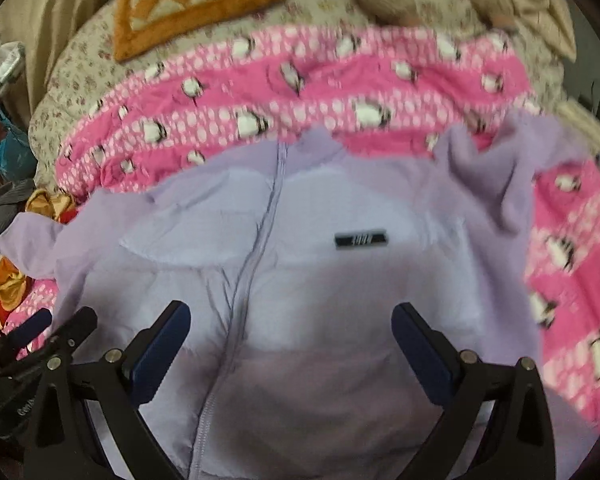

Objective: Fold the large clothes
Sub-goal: 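Position both grippers open above the lavender jacket's body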

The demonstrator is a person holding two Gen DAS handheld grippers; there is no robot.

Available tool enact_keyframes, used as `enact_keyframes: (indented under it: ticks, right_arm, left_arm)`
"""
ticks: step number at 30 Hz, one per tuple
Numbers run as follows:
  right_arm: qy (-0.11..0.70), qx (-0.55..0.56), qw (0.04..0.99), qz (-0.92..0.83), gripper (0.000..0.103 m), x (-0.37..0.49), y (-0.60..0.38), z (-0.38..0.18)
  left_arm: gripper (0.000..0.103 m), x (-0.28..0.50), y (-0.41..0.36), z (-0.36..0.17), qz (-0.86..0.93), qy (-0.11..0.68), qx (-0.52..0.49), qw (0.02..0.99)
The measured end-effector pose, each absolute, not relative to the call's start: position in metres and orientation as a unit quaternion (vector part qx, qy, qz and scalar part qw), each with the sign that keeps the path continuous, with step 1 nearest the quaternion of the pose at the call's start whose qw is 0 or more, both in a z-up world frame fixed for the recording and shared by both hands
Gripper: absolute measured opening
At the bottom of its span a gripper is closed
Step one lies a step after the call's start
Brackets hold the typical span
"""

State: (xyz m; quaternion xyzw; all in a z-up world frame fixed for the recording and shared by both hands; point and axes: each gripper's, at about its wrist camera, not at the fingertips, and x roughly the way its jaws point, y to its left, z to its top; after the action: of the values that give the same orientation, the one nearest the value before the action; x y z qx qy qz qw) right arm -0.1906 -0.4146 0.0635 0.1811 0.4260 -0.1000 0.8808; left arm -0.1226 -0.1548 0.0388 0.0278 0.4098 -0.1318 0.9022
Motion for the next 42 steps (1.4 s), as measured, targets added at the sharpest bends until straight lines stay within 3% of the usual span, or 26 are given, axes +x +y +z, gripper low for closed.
enact_keyframes:
  ticks: [42]
  right_arm:
    - [0.472, 0.179, 0.858, -0.095, 0.103, -0.181, -0.409, 0.026]
  left_arm:
    - [0.058, -0.124, -0.162, 0.023, -0.142, 0.409, 0.061, 0.899]
